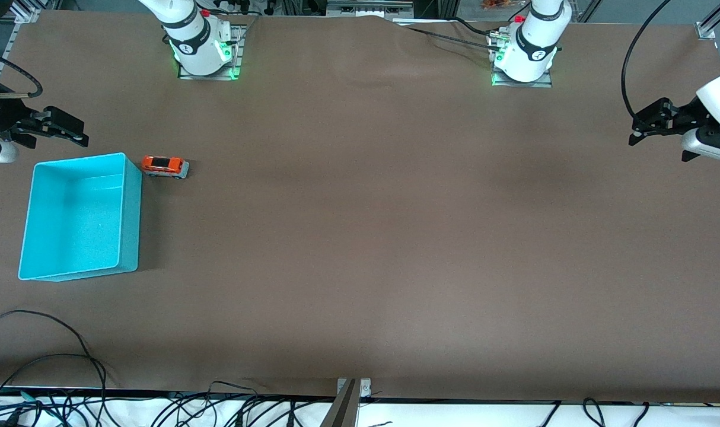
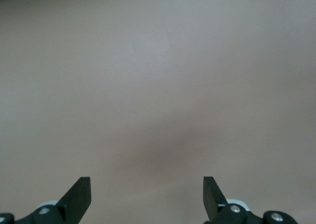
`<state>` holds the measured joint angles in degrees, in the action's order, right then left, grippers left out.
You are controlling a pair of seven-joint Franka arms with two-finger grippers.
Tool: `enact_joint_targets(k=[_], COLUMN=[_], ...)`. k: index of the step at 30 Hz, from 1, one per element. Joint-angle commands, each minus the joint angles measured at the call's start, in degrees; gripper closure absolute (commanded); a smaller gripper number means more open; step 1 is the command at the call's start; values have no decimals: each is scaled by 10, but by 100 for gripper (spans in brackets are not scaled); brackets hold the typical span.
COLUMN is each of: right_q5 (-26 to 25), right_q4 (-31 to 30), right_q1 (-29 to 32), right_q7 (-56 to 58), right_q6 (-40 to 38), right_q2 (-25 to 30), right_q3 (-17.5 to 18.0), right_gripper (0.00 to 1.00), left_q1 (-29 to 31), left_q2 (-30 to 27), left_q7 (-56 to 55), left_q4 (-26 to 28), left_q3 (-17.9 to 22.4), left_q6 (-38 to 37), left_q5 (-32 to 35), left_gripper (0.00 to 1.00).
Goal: Wind up bus and store in blue box
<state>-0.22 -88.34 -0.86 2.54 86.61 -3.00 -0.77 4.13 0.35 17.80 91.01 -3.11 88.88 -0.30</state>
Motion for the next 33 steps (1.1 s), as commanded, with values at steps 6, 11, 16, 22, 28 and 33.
enact_joint_targets(k=[6, 11, 16, 22, 28, 33], right_q5=[3, 3, 1, 1, 0, -2], right_q4=[8, 8, 4, -52, -126, -164], right_q1=[4, 5, 4, 4, 4, 4], right_q7=[-3, -3, -3, -3, -2, 1], right_q6=[-8, -5, 0, 43, 89, 126], right_q2=[-1, -2, -12, 8, 32, 34], right_q3=[-1, -11, -12, -12, -12, -11], right_gripper=[0, 0, 0, 0, 0, 0], left_q1=[18, 30, 27, 24, -17, -30], left_q2=[2, 1, 2, 1, 2, 0], left_q7=[-40, -37, -40, -37, -44, -38], left_q4=[-29, -29, -29, -29, -27, -27], left_q3=[19, 17, 14, 20, 42, 59], left_q6=[-34, -34, -34, -36, -36, -36], left_q5=[-9, -12, -9, -11, -8, -8], left_gripper=[0, 0, 0, 0, 0, 0])
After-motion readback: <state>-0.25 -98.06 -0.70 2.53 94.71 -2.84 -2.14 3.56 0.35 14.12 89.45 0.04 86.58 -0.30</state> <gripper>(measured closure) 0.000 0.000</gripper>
